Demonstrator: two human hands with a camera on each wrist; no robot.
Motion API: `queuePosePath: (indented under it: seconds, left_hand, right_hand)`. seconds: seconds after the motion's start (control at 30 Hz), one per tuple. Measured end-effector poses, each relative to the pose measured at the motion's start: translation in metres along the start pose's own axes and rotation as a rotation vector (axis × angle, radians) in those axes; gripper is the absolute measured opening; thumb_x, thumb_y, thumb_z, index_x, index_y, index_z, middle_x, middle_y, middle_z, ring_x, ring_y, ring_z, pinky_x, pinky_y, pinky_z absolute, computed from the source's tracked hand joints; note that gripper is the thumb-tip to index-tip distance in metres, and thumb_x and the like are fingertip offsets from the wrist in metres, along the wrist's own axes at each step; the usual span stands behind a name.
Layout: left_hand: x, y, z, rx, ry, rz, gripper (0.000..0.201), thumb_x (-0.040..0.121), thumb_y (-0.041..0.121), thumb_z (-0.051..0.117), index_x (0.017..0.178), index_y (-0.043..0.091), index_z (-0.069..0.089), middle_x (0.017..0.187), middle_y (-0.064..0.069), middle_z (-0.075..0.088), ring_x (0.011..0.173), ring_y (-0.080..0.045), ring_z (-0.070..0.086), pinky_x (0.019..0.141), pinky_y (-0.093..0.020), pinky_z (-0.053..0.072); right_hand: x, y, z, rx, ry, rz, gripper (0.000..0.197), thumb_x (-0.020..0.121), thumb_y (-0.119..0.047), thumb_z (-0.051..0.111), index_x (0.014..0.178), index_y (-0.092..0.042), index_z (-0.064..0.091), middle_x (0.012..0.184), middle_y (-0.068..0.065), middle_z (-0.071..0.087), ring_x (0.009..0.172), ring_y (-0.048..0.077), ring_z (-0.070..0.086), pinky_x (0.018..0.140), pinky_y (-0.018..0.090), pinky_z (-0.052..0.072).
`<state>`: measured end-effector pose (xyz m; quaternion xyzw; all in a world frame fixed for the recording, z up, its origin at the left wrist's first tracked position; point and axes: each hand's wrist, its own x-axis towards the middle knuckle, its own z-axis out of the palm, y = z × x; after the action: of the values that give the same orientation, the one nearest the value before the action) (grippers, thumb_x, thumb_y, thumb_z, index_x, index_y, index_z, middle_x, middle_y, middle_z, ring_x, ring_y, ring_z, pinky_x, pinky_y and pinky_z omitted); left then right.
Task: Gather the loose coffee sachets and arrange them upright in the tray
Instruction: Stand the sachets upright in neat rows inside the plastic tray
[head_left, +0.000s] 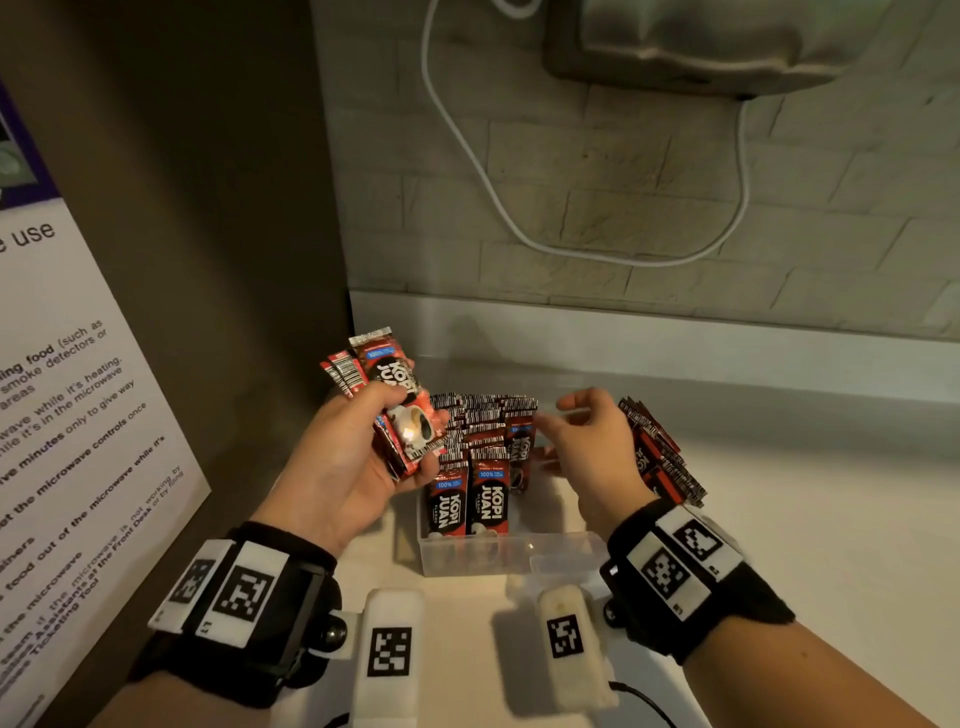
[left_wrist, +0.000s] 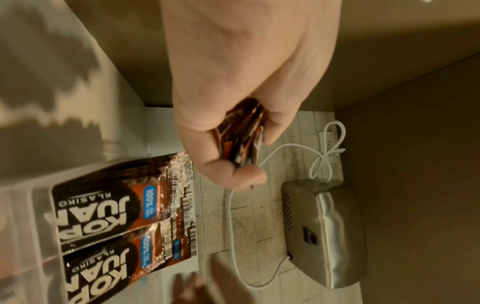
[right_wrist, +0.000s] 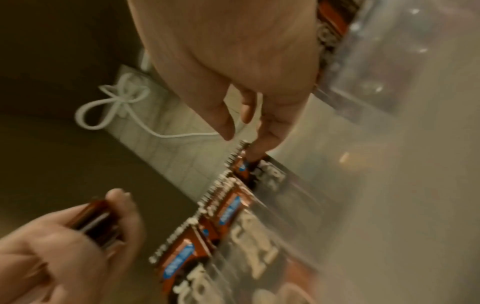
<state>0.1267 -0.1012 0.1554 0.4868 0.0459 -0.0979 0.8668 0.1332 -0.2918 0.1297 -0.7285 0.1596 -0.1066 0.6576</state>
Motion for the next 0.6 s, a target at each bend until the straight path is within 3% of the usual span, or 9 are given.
queuePosePath:
  seconds: [0.1, 0.23, 0.33, 0.4, 0.5, 0.6]
  left_hand:
    - [-0.003, -0.003, 0.002, 0.090, -0.042, 0.011, 0.005, 0.089, 0.014, 0.060, 0.094, 0.014, 0.061, 0.083, -0.009, 0.070, 0.070, -0.021, 0.066, 0.042, -0.026, 0.047]
    - [-0.009, -0.010, 0.011, 0.210, -0.121, 0.033, 0.018, 0.081, 0.014, 0.067, 0.099, 0.014, 0.066, 0.089, -0.011, 0.072, 0.073, -0.024, 0.068, 0.041, -0.025, 0.046]
    - [-0.013, -0.016, 0.017, 0.283, -0.159, 0.056, 0.035, 0.066, 0.022, 0.073, 0.100, 0.016, 0.068, 0.088, -0.009, 0.074, 0.073, -0.022, 0.069, 0.043, -0.026, 0.047]
    - [-0.013, -0.018, 0.019, 0.265, -0.143, 0.054, 0.032, 0.065, 0.023, 0.072, 0.096, 0.018, 0.067, 0.082, -0.007, 0.072, 0.068, -0.020, 0.068, 0.042, -0.026, 0.047]
    - [-0.010, -0.014, 0.016, 0.181, -0.065, 0.047, 0.017, 0.078, 0.012, 0.069, 0.091, 0.022, 0.064, 0.075, -0.003, 0.070, 0.066, -0.016, 0.068, 0.040, -0.025, 0.048]
    - [-0.007, -0.007, 0.010, 0.118, 0.023, 0.056, 0.016, 0.085, 0.010, 0.066, 0.092, 0.024, 0.062, 0.074, 0.001, 0.068, 0.071, -0.015, 0.068, 0.044, -0.025, 0.048]
  right_hand:
    - [-0.017, -0.025, 0.000, 0.068, -0.052, -0.179, 0.012, 0.088, -0.008, 0.065, 0.087, -0.014, 0.054, 0.078, 0.004, 0.054, 0.060, 0.018, 0.056, 0.048, 0.021, 0.045]
    - [-0.036, -0.050, 0.003, 0.037, -0.306, -0.210, 0.009, 0.084, -0.012, 0.070, 0.088, -0.009, 0.062, 0.070, 0.004, 0.055, 0.042, 0.003, 0.047, 0.039, 0.015, 0.036]
    - [-0.043, -0.051, 0.004, -0.016, -0.361, -0.217, 0.005, 0.086, -0.003, 0.066, 0.084, -0.007, 0.064, 0.065, 0.006, 0.058, 0.036, -0.001, 0.047, 0.037, 0.010, 0.035]
    - [-0.044, -0.049, 0.002, 0.015, -0.313, -0.205, 0.008, 0.087, -0.001, 0.064, 0.082, -0.008, 0.065, 0.066, 0.010, 0.060, 0.037, 0.003, 0.047, 0.036, 0.015, 0.036]
    - [-0.033, -0.045, -0.010, 0.144, -0.133, -0.187, 0.019, 0.089, 0.001, 0.060, 0.079, -0.014, 0.063, 0.067, 0.006, 0.067, 0.042, 0.010, 0.055, 0.040, 0.020, 0.044]
    - [-0.018, -0.033, -0.025, -0.177, 0.140, -0.271, 0.017, 0.091, -0.003, 0.058, 0.083, -0.016, 0.065, 0.081, 0.007, 0.070, 0.063, 0.017, 0.068, 0.060, 0.032, 0.056]
